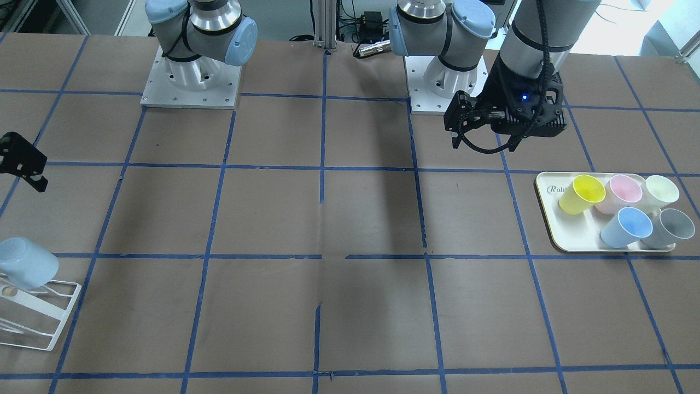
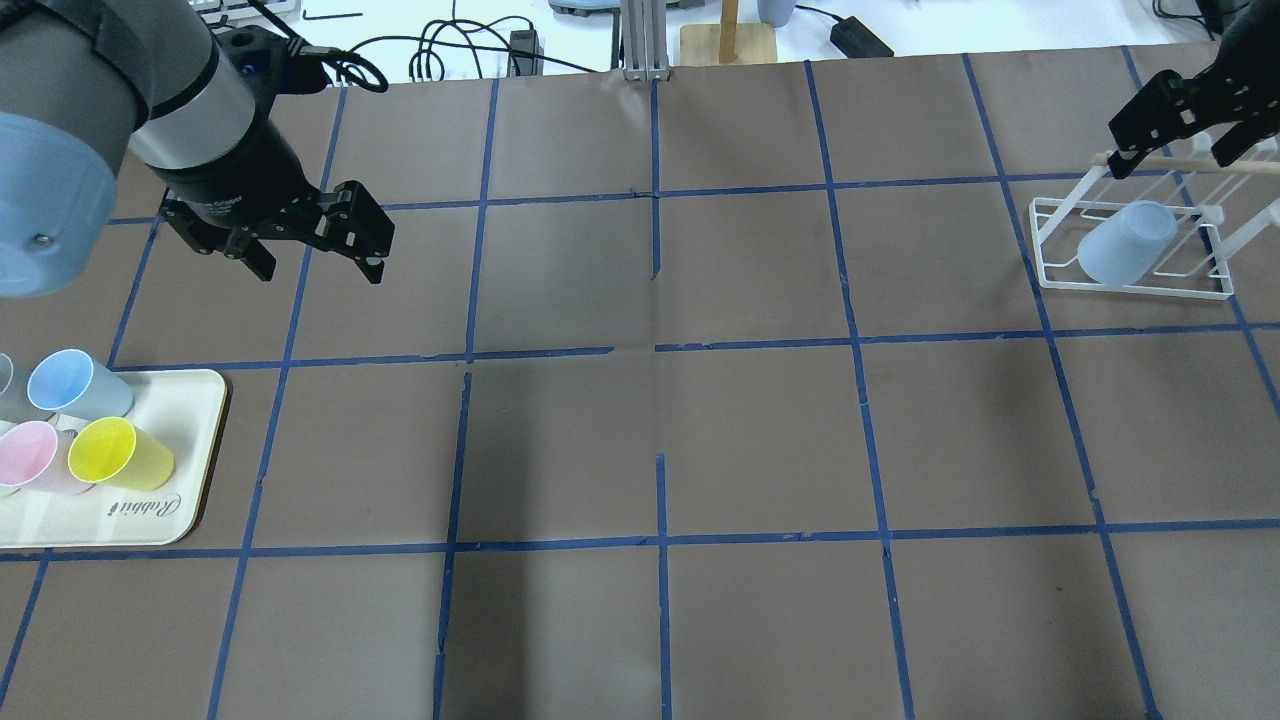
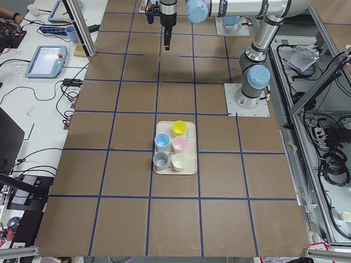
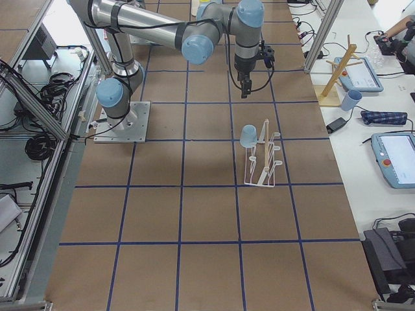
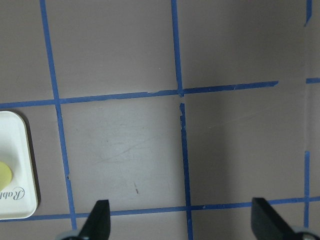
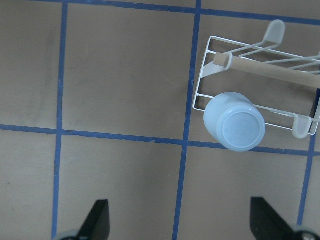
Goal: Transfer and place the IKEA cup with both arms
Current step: 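Move the right gripper down to the light blue cup on the wire rack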
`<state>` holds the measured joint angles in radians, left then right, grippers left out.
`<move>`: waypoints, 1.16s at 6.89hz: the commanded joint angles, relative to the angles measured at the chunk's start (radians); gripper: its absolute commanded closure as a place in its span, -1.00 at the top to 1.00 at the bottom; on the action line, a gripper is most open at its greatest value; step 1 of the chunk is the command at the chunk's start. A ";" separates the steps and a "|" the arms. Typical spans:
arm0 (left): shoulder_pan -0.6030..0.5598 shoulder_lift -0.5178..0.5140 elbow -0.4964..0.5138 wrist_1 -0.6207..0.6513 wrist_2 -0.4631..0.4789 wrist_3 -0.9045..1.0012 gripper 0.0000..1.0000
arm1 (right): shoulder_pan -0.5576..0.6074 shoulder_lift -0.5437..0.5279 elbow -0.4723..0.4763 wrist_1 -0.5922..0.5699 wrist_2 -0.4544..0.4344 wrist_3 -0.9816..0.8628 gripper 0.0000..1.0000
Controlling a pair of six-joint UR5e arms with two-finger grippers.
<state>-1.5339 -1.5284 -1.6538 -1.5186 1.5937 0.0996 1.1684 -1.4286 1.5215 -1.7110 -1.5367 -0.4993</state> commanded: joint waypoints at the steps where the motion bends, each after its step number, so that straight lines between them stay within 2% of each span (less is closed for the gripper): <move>1: 0.000 0.013 -0.011 0.000 0.002 -0.003 1.00 | -0.035 0.112 0.002 -0.083 0.001 -0.028 1.00; 3: 0.000 0.011 -0.011 0.001 0.002 0.006 1.00 | -0.038 0.189 0.002 -0.145 0.000 -0.033 1.00; 8: 0.002 0.020 -0.012 -0.011 -0.006 0.008 1.00 | -0.053 0.221 0.080 -0.265 -0.014 -0.047 1.00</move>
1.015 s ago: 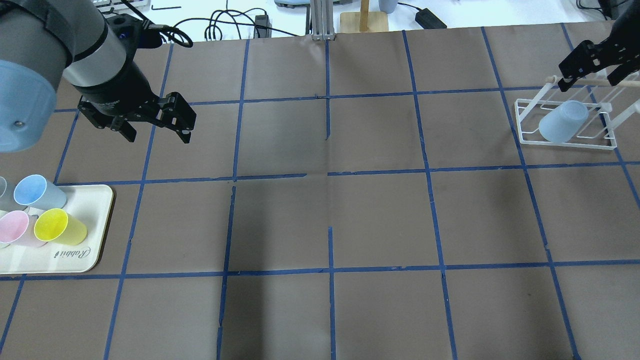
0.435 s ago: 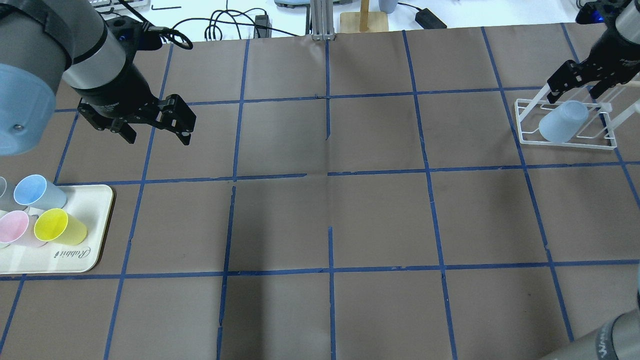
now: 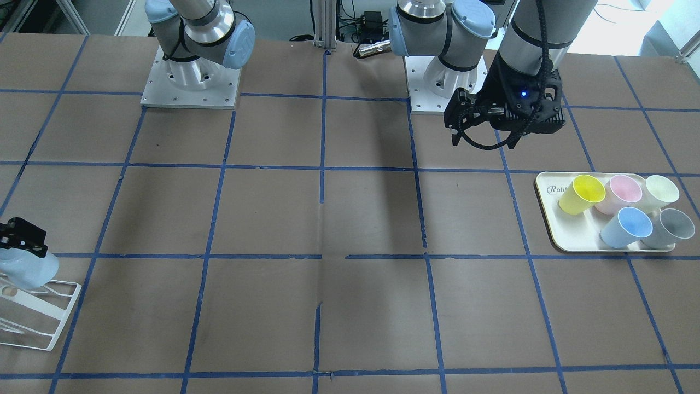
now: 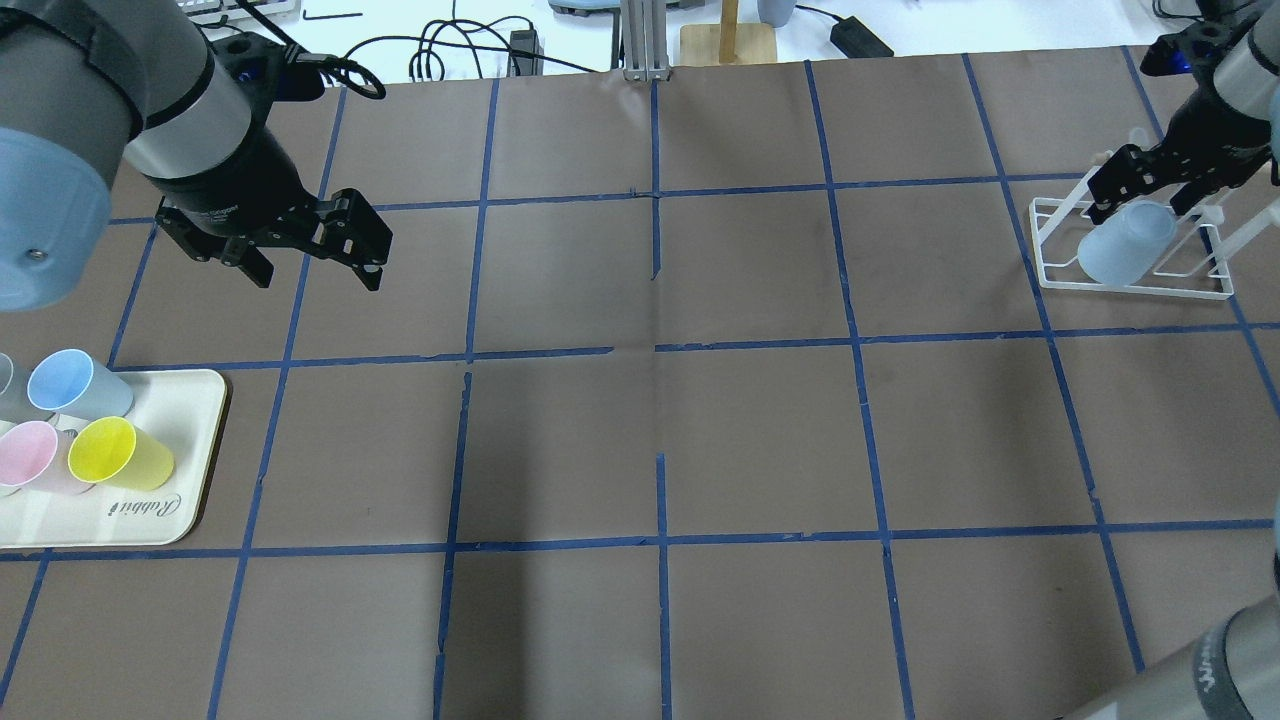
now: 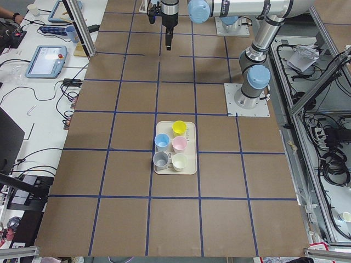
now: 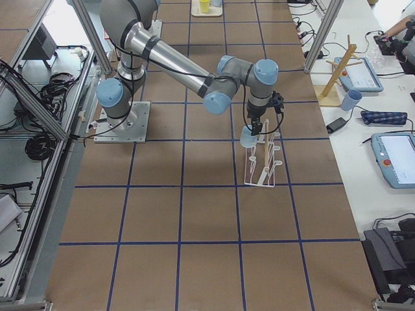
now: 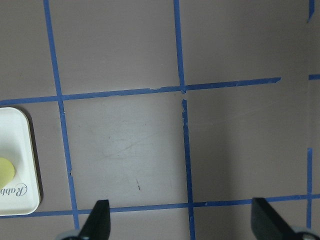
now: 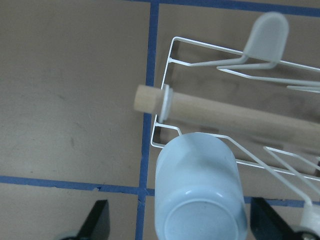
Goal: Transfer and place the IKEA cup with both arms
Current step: 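Close the right gripper on the light blue cup and lift it off the rack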
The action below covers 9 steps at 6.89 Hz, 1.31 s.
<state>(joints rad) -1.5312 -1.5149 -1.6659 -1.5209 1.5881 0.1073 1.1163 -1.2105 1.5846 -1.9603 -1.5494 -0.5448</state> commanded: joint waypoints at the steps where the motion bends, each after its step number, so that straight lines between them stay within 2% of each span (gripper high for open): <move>1: -0.001 0.004 -0.002 -0.007 -0.003 0.000 1.00 | -0.001 0.011 0.020 -0.018 -0.005 -0.009 1.00; 3: 0.005 -0.002 -0.002 -0.001 -0.002 0.000 1.00 | -0.001 0.019 0.020 -0.019 -0.005 -0.009 0.93; 6: 0.009 -0.005 -0.002 -0.005 0.001 0.000 1.00 | -0.013 0.017 0.018 -0.019 -0.011 -0.011 0.40; 9: 0.009 -0.016 0.000 0.001 0.009 0.000 1.00 | -0.013 0.011 0.009 -0.015 -0.011 -0.012 0.00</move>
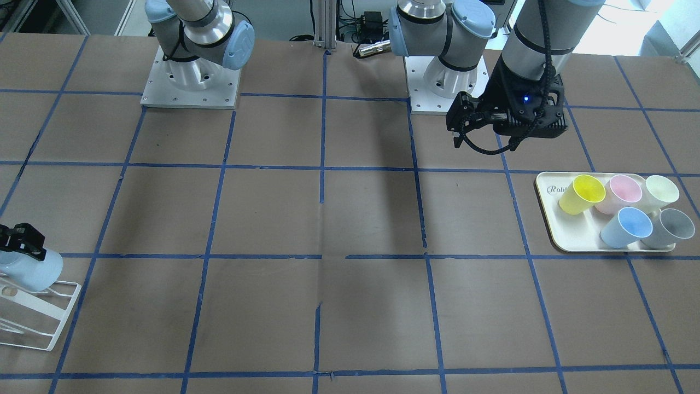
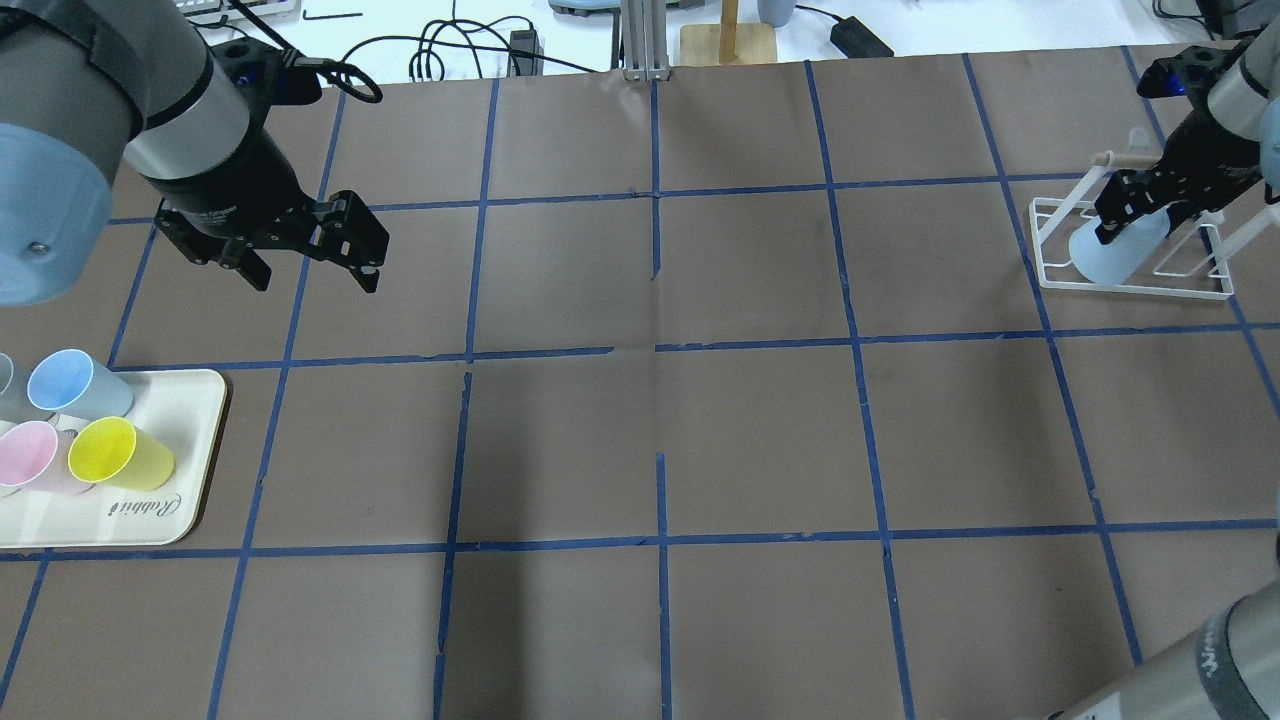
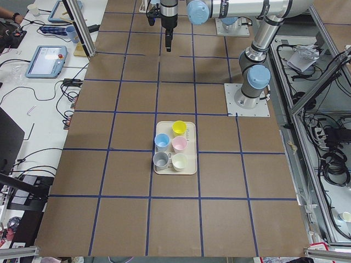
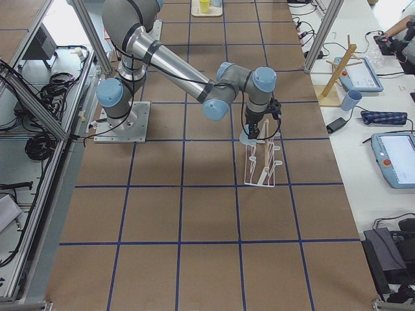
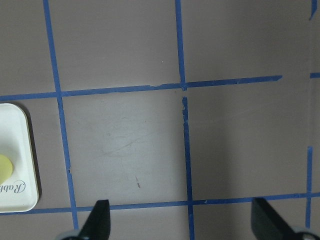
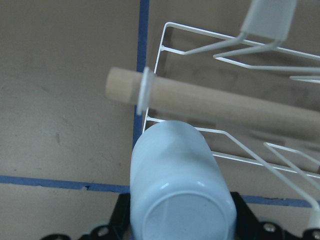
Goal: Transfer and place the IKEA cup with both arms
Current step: 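Close the right gripper on the light blue cup and lift it off the rack, then carry the cup toward table center with right gripper while left gripper rises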
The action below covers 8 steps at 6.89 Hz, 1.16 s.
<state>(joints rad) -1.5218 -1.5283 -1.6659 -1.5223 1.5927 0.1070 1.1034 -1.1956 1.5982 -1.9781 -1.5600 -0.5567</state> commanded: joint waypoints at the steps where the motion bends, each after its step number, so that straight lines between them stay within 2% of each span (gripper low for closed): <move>1: 0.000 -0.001 -0.002 0.002 0.004 0.000 1.00 | 0.000 -0.008 -0.015 0.002 0.001 0.000 -0.07; 3: 0.000 0.003 0.000 -0.002 0.003 -0.004 1.00 | -0.007 -0.056 -0.072 0.063 0.009 -0.014 -0.08; 6: 0.005 -0.021 0.009 0.008 -0.008 -0.012 1.00 | -0.007 -0.134 -0.226 0.344 -0.002 -0.012 -0.08; 7: 0.026 -0.039 0.026 0.020 -0.025 0.002 1.00 | -0.008 -0.163 -0.242 0.411 0.030 -0.020 -0.08; 8: 0.079 -0.049 0.028 0.024 -0.194 0.000 1.00 | -0.007 -0.207 -0.241 0.464 0.195 -0.041 -0.08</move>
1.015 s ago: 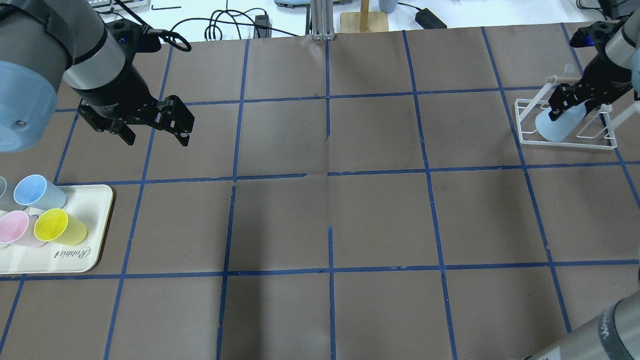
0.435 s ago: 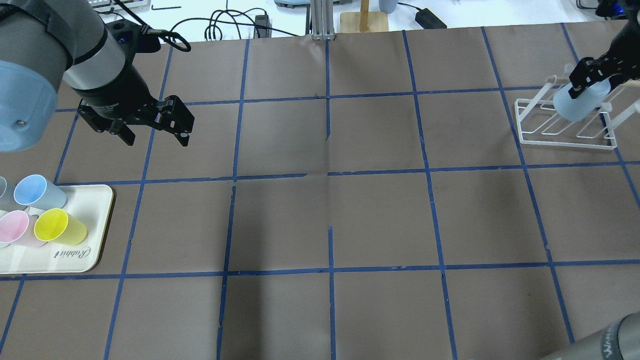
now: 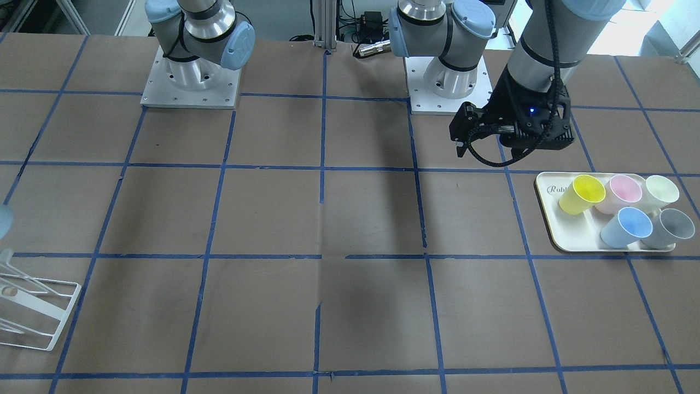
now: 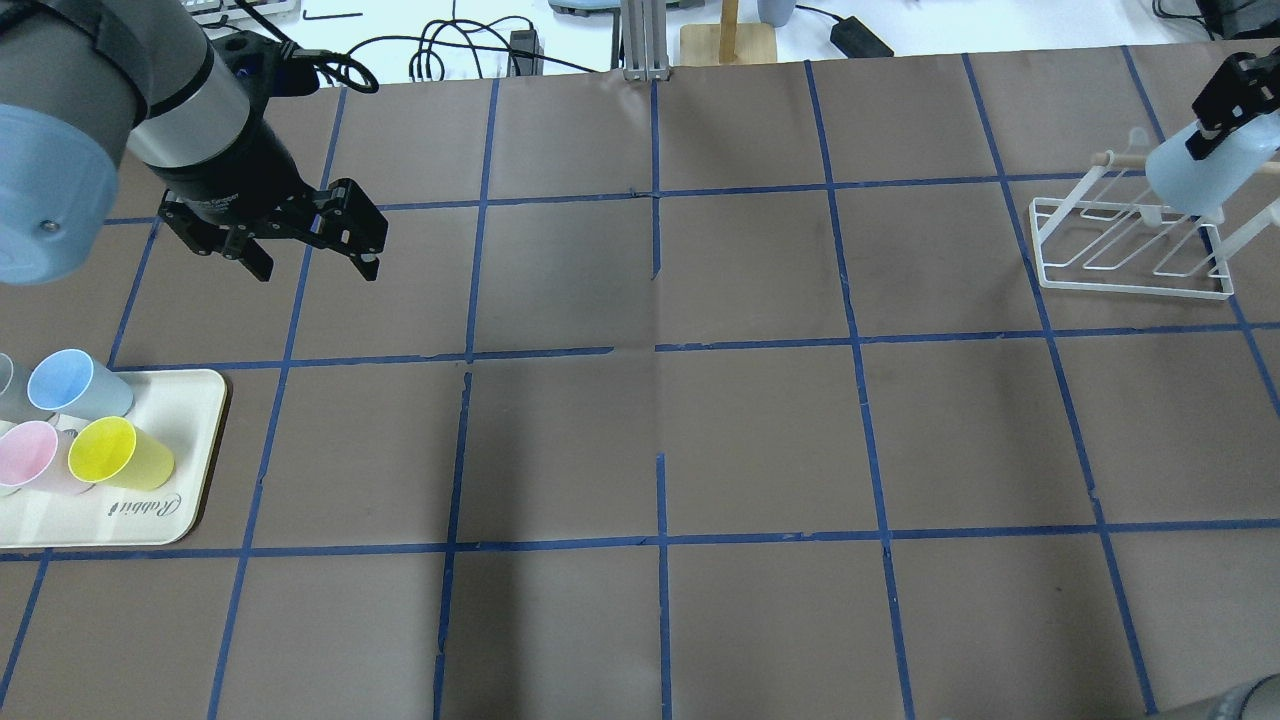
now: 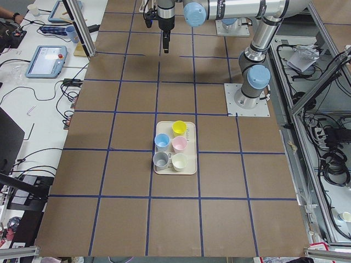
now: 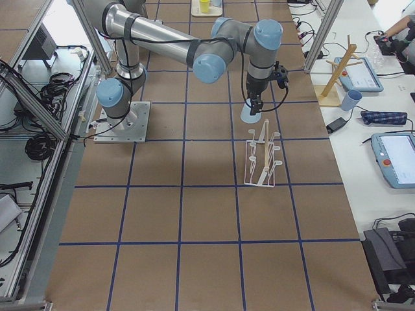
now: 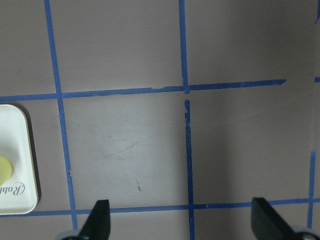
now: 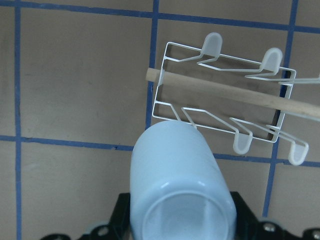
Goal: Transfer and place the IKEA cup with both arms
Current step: 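Carry the cup toward table center with right gripper while left gripper rises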
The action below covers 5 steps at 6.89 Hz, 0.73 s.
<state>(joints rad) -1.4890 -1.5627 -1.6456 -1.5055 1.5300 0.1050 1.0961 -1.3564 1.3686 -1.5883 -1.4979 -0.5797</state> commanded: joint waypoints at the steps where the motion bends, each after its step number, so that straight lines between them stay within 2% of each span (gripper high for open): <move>1: 0.070 -0.016 0.007 0.001 -0.246 0.001 1.00 | 0.004 -0.082 -0.009 0.132 0.336 -0.044 -0.07; 3: 0.087 -0.017 0.004 0.001 -0.577 -0.022 1.00 | 0.008 -0.095 -0.003 0.309 0.680 -0.144 -0.07; 4: 0.105 -0.004 -0.009 -0.016 -0.682 -0.056 1.00 | 0.016 -0.099 -0.002 0.432 0.817 -0.179 -0.06; 5: 0.102 -0.002 0.006 -0.019 -0.788 -0.190 1.00 | 0.036 -0.099 -0.002 0.547 0.950 -0.204 -0.06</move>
<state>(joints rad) -1.3919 -1.5699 -1.6468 -1.5174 0.8765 0.0273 1.1141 -1.4533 1.3658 -1.1804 -0.7173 -0.7465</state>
